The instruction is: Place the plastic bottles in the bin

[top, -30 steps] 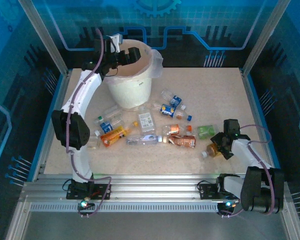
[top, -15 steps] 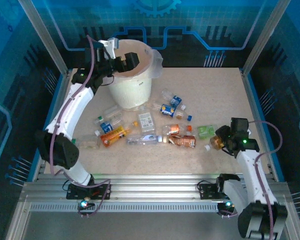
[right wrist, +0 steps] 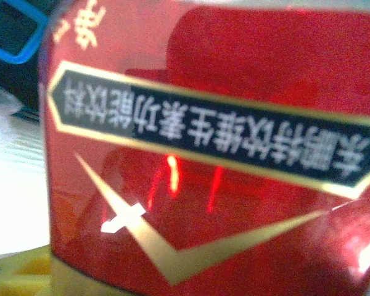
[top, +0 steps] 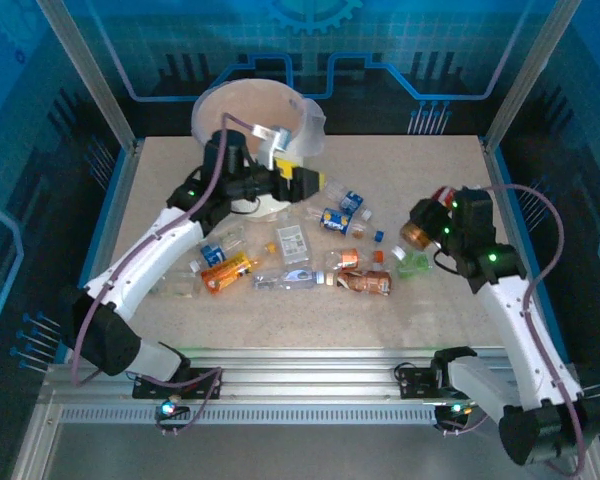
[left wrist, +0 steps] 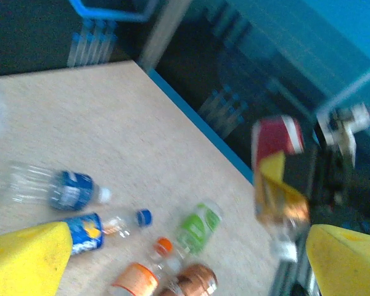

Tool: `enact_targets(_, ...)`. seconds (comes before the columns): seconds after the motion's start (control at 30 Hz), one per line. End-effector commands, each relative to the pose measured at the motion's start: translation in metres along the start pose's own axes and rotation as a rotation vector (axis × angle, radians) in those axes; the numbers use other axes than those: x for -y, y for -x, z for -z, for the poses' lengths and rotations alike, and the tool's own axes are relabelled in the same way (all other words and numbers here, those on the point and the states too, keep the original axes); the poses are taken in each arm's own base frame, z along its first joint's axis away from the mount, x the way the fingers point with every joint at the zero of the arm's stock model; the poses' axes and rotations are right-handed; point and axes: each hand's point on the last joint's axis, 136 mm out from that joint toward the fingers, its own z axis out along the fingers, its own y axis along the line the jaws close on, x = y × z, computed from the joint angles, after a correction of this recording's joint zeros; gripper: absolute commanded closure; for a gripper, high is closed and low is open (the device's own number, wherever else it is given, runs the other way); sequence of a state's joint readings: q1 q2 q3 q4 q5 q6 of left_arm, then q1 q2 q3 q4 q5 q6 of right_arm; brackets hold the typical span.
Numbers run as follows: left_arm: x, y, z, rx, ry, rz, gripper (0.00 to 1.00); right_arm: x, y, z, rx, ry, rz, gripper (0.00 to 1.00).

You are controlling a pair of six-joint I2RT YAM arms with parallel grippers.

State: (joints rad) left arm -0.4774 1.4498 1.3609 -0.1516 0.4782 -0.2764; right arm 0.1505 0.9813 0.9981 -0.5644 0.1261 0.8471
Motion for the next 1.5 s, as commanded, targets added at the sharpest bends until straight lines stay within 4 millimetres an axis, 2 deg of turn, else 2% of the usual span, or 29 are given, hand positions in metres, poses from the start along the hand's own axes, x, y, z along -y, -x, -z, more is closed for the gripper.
enact_targets(0.0, 0.037, -0.016, -0.008, -0.019, -0.138, -0.142, 0.01, -0.044, 0.023, -0.004, 0.060, 0.093, 0.076, 0.49)
enact_targets(0.17, 0.051, -0.058, -0.028, -0.124, -0.200, -0.191, 0.02, -0.092, 0.027, -0.020, 0.038, 0.191, 0.124, 0.48)
enact_targets(0.27, 0.051, -0.074, -0.043, -0.168, -0.209, -0.186, 0.06, -0.115, 0.024, -0.027, 0.020, 0.236, 0.150, 0.48)
enact_targets(0.4, 0.048, -0.083, -0.062, -0.199, -0.222, -0.149, 0.11, -0.138, 0.021, -0.032, 0.004, 0.280, 0.174, 0.48)
enact_targets(0.57, 0.036, -0.079, -0.081, -0.175, -0.195, -0.106, 0.15, -0.155, 0.014, -0.034, -0.007, 0.318, 0.183, 0.48)
enact_targets(0.8, 0.023, -0.072, -0.097, -0.140, -0.151, -0.046, 0.21, -0.163, 0.008, -0.033, -0.013, 0.338, 0.189, 0.48)
enact_targets(1.03, 0.015, -0.061, -0.097, -0.086, -0.124, -0.005, 0.37, -0.162, 0.005, -0.030, -0.012, 0.332, 0.200, 0.48)
enact_targets(1.33, 0.019, -0.054, -0.093, -0.066, -0.142, 0.010, 0.71, -0.158, -0.001, -0.034, -0.028, 0.310, 0.215, 0.47)
enact_targets(1.47, 0.020, -0.047, -0.086, -0.043, -0.134, 0.002, 0.87, -0.153, -0.001, -0.032, -0.021, 0.295, 0.221, 0.42)
